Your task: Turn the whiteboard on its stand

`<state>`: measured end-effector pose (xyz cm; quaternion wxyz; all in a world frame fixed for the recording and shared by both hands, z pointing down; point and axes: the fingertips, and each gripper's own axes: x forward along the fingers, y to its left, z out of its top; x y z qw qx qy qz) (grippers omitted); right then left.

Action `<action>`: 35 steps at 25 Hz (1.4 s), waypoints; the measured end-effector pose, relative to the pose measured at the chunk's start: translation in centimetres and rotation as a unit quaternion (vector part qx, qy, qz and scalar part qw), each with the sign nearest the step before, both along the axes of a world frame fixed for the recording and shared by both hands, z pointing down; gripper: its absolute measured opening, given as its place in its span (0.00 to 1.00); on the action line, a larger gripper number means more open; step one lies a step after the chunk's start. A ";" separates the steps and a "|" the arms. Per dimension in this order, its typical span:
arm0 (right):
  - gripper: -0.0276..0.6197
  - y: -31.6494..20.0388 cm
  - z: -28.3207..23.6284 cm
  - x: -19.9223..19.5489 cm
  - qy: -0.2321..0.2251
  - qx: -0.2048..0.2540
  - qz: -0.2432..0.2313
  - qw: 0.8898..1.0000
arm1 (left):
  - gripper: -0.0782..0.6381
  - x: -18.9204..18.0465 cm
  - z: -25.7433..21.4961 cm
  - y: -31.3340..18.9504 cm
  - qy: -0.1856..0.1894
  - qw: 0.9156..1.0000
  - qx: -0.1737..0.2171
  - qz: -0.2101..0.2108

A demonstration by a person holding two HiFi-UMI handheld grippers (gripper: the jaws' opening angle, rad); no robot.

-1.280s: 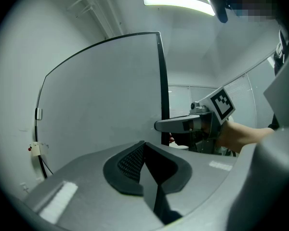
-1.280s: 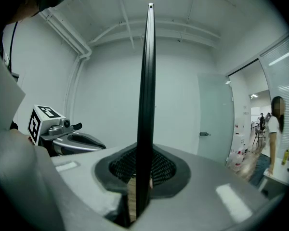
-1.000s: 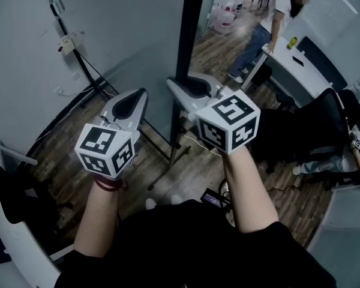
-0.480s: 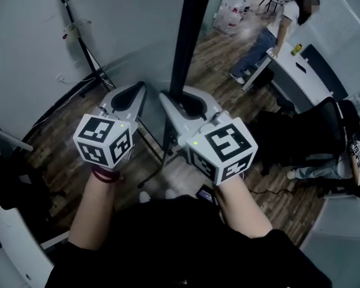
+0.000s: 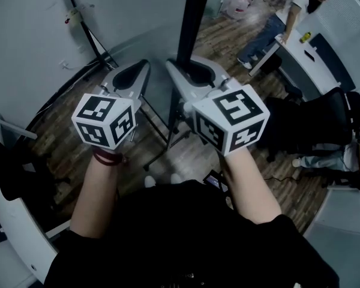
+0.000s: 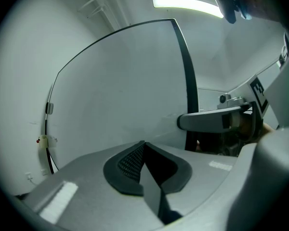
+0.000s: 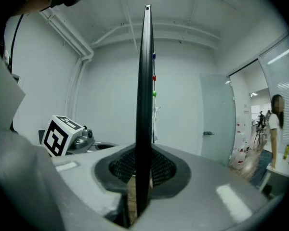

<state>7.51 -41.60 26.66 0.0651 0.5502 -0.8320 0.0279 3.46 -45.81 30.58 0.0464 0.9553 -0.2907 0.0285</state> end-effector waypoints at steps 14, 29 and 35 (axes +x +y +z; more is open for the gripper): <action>0.15 -2.6 0.3 1.5 0.003 -0.007 -0.027 1.000 | 0.11 0.3 -0.5 -0.2 -0.003 1.000 0.008 -0.003; 0.15 -0.5 0.4 3.7 0.018 -0.020 -0.024 0.999 | 0.11 -0.7 0.6 0.6 -0.018 1.000 0.002 -0.001; 0.16 -0.8 0.6 4.1 0.020 -0.019 -0.013 1.000 | 0.11 -0.4 0.5 0.5 -0.015 1.000 0.003 0.007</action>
